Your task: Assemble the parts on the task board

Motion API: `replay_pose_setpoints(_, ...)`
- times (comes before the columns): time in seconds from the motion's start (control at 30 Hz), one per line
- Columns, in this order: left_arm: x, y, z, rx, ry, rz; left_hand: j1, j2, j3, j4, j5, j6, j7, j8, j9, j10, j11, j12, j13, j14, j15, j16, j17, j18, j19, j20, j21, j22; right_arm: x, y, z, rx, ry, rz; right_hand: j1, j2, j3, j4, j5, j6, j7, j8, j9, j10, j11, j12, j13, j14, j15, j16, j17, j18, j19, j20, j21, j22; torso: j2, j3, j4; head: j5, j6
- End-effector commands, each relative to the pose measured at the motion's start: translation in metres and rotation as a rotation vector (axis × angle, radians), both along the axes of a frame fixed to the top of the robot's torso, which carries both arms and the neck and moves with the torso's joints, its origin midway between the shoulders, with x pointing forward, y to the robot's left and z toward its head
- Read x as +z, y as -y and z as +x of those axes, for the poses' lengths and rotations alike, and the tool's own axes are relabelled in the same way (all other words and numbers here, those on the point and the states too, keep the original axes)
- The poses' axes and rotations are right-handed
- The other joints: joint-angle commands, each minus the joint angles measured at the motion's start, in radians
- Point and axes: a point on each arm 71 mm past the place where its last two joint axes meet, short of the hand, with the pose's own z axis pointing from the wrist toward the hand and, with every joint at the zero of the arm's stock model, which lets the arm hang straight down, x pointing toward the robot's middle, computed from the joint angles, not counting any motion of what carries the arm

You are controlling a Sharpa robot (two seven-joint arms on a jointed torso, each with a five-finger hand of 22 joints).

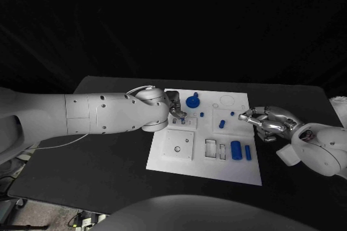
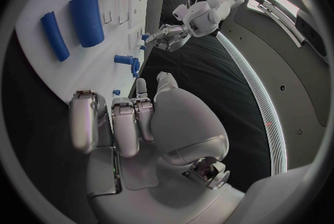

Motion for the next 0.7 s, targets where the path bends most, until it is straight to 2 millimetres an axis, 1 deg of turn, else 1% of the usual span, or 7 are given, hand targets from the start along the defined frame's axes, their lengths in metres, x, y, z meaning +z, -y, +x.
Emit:
replay_pose_setpoints(0.03,0.001,-0.003,-0.001,0.048,0.04,0.024,0.003,-0.002,0.004,0.004,-0.004,-0.001,-0.005,0.006,0.001,0.104,-0.006,0.002,0.263,0.103,-0.008,0.002,0.263,0.007,0.018,-0.006,-0.006,0.174,0.001,-0.001,0.0,0.004,0.016,0.009,0.015,0.006,0.006,-0.001,0.006,-0.002,0.007,0.003,0.001,0.133,-0.042,-0.006,0.041,0.086,-0.004,-0.004,0.236,0.003,-0.007,-0.002,-0.004,0.189,-0.001,0.0005,-0.0006,0.001,0.0)
replay_pose_setpoints(0.33,-0.009,-0.002,-0.008,0.039,0.034,0.031,0.003,-0.001,0.004,0.005,-0.004,-0.002,-0.005,0.006,0.002,0.104,-0.005,0.002,0.263,0.103,-0.008,0.002,0.263,0.008,0.017,-0.006,-0.007,0.173,0.001,0.0,0.0,-0.005,0.026,0.012,0.015,0.005,0.006,-0.001,0.006,-0.003,0.008,0.002,0.001,0.133,-0.042,-0.006,0.041,0.086,-0.003,-0.004,0.236,0.003,-0.007,-0.002,-0.004,0.189,0.001,-0.0005,-0.0015,-0.003,0.0)
replay_pose_setpoints(0.4,-0.01,-0.003,-0.009,0.039,0.034,0.034,0.002,-0.001,0.005,0.005,-0.004,-0.002,-0.005,0.005,0.002,0.104,-0.005,0.002,0.263,0.103,-0.008,0.002,0.263,0.008,0.017,-0.006,-0.008,0.173,0.001,0.001,0.0,-0.007,0.027,0.012,0.015,0.005,0.006,-0.001,0.006,-0.003,0.008,0.002,0.001,0.133,-0.042,-0.006,0.041,0.086,-0.003,-0.004,0.236,0.003,-0.007,-0.002,-0.004,0.189,0.001,-0.0009,-0.0006,-0.005,0.0)
replay_pose_setpoints(0.53,-0.011,-0.004,-0.009,0.04,0.04,0.036,0.002,-0.001,0.005,0.006,-0.004,-0.002,-0.005,0.005,0.002,0.104,-0.005,0.002,0.263,0.103,-0.008,0.002,0.263,0.008,0.017,-0.006,-0.008,0.173,0.001,0.001,0.0,-0.008,0.028,0.012,0.015,0.005,0.006,-0.001,0.006,-0.003,0.008,0.002,0.001,0.133,-0.042,-0.006,0.041,0.086,-0.003,-0.004,0.236,0.003,-0.007,-0.002,-0.004,0.189,0.0,-0.0004,-0.0006,-0.004,0.0)
replay_pose_setpoints(0.7,-0.011,-0.004,-0.01,0.041,0.044,0.036,0.002,-0.001,0.005,0.007,-0.005,-0.002,-0.005,0.005,0.002,0.104,-0.005,0.002,0.263,0.103,-0.008,0.002,0.263,0.008,0.017,-0.006,-0.007,0.174,0.001,0.001,0.0,-0.007,0.028,0.012,0.015,0.005,0.006,-0.001,0.006,-0.003,0.008,0.002,0.001,0.133,-0.042,-0.006,0.041,0.086,-0.003,-0.004,0.236,0.003,-0.007,-0.002,-0.004,0.189,0.0,-0.001,0.0005,-0.004,0.0)
